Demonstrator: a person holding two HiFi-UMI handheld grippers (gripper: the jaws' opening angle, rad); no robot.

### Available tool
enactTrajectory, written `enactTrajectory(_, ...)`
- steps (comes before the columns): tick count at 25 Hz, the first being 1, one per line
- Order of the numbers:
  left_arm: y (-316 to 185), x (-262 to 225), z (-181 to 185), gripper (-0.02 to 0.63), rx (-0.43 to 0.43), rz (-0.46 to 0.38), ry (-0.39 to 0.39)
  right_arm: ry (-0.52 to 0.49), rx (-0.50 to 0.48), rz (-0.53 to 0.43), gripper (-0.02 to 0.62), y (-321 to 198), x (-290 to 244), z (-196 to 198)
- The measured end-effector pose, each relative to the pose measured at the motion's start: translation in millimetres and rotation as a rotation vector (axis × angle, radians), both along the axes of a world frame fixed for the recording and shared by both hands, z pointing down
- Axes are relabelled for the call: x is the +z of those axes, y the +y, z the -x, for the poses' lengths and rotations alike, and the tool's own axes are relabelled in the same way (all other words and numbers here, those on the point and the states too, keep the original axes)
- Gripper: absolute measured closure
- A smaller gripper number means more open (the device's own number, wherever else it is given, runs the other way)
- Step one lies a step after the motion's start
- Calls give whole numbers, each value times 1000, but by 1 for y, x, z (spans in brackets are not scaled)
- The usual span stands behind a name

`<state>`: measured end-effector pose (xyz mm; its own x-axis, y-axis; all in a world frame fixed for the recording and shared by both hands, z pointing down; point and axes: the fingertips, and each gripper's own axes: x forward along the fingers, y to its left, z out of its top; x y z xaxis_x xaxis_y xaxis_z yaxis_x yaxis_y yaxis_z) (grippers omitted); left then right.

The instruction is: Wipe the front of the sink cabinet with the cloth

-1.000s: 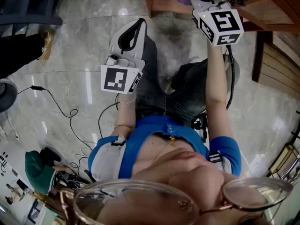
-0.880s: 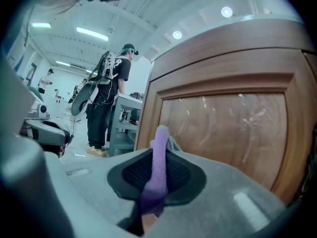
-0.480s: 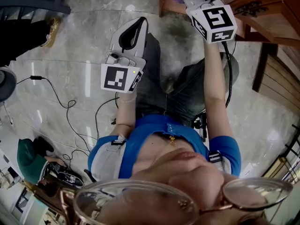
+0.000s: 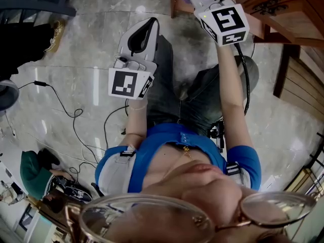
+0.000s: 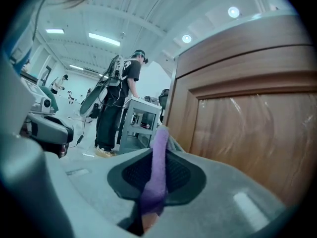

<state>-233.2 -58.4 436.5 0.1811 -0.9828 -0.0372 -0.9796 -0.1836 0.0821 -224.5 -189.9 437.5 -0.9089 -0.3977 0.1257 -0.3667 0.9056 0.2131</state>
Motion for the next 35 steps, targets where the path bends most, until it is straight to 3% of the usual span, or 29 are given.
enactTrajectory(13, -5, -2, 1, 606, 2, -7, 2, 107, -19, 82, 543, 1, 63, 15)
enactTrajectory(23, -6, -2, -1, 606, 10, -9, 1, 144, -28, 91, 541, 4, 75, 21)
enactTrajectory(35, -29, 7, -42, 606, 133, 9, 13, 153, 121, 103, 541, -21, 73, -57)
